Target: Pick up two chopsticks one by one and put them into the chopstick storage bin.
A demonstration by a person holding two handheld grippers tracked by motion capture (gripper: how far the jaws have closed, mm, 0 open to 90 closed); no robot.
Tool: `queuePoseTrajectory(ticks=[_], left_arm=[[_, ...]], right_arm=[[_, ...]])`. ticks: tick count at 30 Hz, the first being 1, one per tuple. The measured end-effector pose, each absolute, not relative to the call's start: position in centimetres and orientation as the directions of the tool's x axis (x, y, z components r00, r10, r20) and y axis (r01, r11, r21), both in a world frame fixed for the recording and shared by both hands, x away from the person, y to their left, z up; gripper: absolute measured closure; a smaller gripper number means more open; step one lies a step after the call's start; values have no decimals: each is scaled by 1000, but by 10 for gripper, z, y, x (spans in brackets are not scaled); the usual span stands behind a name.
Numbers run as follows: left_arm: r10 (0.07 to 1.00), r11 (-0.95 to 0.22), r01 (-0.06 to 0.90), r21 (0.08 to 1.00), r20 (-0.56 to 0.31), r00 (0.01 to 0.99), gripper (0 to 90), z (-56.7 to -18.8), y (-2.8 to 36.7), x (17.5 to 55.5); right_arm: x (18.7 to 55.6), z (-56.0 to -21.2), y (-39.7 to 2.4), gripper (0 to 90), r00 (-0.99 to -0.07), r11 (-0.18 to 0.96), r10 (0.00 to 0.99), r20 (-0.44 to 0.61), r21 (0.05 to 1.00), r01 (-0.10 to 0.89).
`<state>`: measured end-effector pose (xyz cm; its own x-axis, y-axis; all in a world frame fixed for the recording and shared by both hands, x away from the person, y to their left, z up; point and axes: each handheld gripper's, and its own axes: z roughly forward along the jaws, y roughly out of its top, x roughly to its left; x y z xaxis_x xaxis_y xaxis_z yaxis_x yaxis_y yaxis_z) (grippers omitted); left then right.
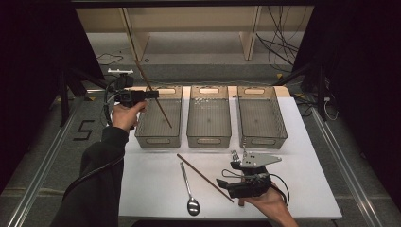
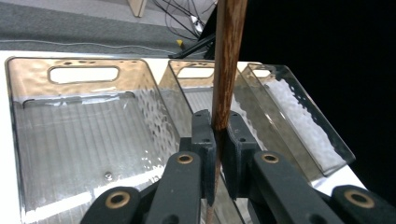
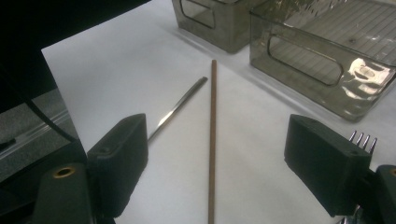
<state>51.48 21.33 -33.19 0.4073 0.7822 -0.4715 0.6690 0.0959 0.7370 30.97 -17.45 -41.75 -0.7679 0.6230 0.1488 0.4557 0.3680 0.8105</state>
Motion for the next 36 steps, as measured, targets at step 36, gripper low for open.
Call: queuePoseTrajectory(ticks=[36], left_arm=[[788,69,814,577,-532,310,834,-389,191,537]], right_arm=[[306,-420,-173,204,-778,379,610,151,806,454]])
